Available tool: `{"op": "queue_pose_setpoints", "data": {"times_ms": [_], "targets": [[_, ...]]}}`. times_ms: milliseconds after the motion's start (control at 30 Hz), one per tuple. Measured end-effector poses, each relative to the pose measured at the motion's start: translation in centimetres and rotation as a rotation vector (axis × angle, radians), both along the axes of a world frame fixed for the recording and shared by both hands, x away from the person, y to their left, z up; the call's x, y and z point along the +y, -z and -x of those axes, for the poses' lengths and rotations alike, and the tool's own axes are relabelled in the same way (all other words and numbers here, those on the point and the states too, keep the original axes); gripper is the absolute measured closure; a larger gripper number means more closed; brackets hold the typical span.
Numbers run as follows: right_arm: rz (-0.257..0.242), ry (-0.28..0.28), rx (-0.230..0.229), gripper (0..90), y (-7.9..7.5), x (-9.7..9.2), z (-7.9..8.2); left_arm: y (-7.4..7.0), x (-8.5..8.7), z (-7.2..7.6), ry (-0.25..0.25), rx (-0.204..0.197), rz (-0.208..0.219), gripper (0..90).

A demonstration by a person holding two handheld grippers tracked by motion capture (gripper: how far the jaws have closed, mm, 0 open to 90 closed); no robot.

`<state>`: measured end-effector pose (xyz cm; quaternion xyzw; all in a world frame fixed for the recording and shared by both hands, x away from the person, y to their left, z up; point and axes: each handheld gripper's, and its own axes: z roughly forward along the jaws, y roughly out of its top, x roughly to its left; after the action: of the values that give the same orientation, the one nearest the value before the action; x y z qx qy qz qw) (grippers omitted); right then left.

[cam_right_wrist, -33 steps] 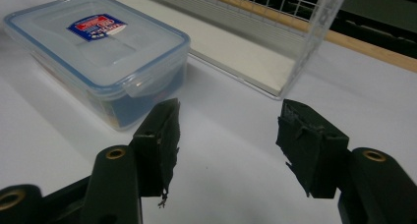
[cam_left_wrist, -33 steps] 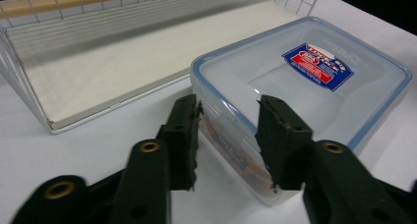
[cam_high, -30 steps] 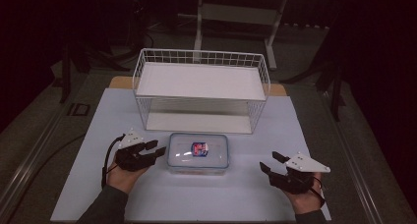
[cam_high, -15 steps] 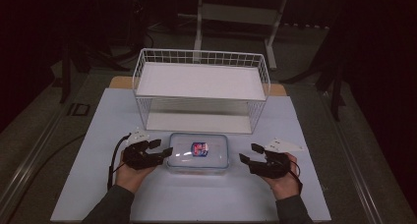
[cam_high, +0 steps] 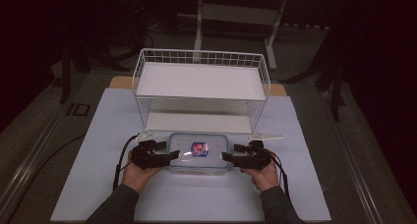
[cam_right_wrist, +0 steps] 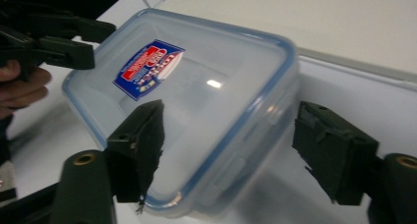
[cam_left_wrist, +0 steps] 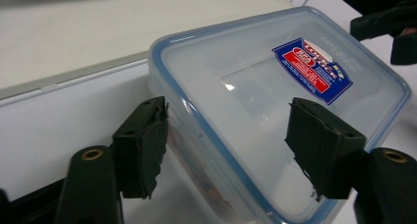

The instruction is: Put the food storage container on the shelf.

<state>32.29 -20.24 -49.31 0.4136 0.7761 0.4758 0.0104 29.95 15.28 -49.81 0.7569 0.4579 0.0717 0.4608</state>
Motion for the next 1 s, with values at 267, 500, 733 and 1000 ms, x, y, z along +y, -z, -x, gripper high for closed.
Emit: {"op": "queue_pose_setpoints", "data": {"times_ms": [267,500,733,1000], "targets": [[-0.016,-0.015,0.087,23.3,0.8,0.5,-0.5,1.0,0.3,-1.0,0.012,0.100,0.096,21.7],[-0.049,-0.027,0.165,21.5,1.4,0.7,-1.0,1.6,0.4,-1.6,0.031,0.206,0.166,16.9],[-0.117,-0.053,0.274,19.0,2.2,0.6,-1.5,1.8,0.6,-1.7,0.036,0.248,0.201,19.4],[-0.077,-0.091,0.240,23.0,1.8,0.5,-0.8,1.2,1.3,-1.2,0.030,0.256,0.222,31.4]]}}
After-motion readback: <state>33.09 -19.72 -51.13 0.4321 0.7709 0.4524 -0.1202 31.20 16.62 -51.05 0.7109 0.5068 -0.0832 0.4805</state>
